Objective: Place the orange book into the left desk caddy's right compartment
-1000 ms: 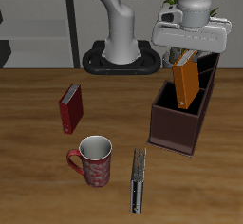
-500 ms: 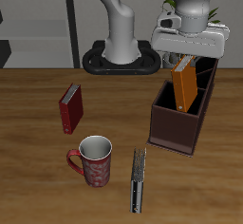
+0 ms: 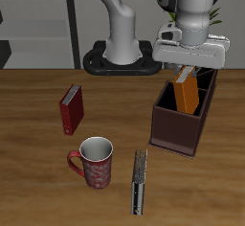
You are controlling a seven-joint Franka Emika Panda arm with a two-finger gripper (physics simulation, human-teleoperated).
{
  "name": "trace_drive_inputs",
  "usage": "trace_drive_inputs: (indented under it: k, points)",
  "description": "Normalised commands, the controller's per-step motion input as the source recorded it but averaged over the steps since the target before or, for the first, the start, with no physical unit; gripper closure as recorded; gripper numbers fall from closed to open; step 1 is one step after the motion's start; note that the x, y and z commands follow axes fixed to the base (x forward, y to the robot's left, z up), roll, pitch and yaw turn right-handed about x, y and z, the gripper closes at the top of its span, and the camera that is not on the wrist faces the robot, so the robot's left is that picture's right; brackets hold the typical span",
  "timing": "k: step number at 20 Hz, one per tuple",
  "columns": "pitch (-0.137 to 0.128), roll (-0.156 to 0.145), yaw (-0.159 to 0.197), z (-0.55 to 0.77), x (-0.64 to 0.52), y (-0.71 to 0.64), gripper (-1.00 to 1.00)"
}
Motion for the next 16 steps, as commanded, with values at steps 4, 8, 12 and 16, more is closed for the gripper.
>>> trace_drive_inputs:
  k: [4, 8, 12, 16]
  points:
    - [0.022, 0.025, -0.005, -0.21, -0.02, 0.07, 1.0]
    - [-0.006, 0.026, 0.013, -0.24, -0.06, 0.08, 1.0]
    - [0.026, 0.014, 0.026, -0.29, 0.07, 0.04, 1.0]
    - [0.029, -0.002, -0.004, -0.22, 0.09, -0.05, 1.0]
